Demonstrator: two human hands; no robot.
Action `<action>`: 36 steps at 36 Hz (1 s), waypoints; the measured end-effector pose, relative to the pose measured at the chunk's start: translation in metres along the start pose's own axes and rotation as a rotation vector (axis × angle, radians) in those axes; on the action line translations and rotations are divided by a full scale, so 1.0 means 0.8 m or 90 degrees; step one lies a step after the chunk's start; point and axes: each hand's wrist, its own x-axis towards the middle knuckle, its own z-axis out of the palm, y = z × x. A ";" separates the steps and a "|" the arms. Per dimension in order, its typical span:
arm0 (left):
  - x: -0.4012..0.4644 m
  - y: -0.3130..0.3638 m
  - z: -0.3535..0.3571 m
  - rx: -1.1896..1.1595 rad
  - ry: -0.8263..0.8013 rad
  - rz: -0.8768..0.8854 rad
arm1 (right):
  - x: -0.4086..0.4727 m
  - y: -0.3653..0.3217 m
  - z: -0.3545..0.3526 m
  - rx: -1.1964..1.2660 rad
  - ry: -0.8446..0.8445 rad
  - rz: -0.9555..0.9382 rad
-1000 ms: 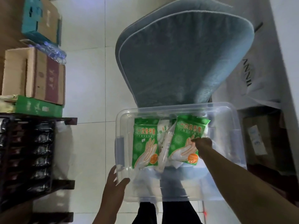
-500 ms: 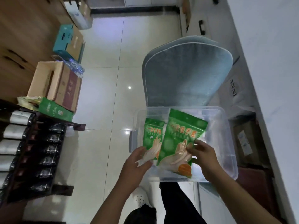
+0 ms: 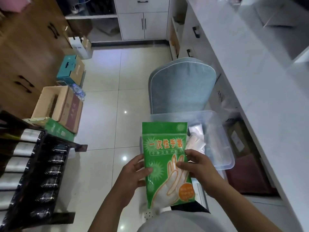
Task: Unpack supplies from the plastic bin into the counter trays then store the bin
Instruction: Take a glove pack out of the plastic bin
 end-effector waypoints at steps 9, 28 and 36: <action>-0.001 -0.027 -0.033 -0.136 0.191 0.027 | 0.014 0.030 -0.007 -0.020 0.104 0.055; 0.050 -0.035 -0.072 -0.197 0.528 -0.081 | 0.303 0.117 0.013 -0.283 0.056 0.326; 0.091 -0.059 -0.064 -0.224 0.592 -0.102 | 0.439 0.158 0.035 -0.236 0.079 0.348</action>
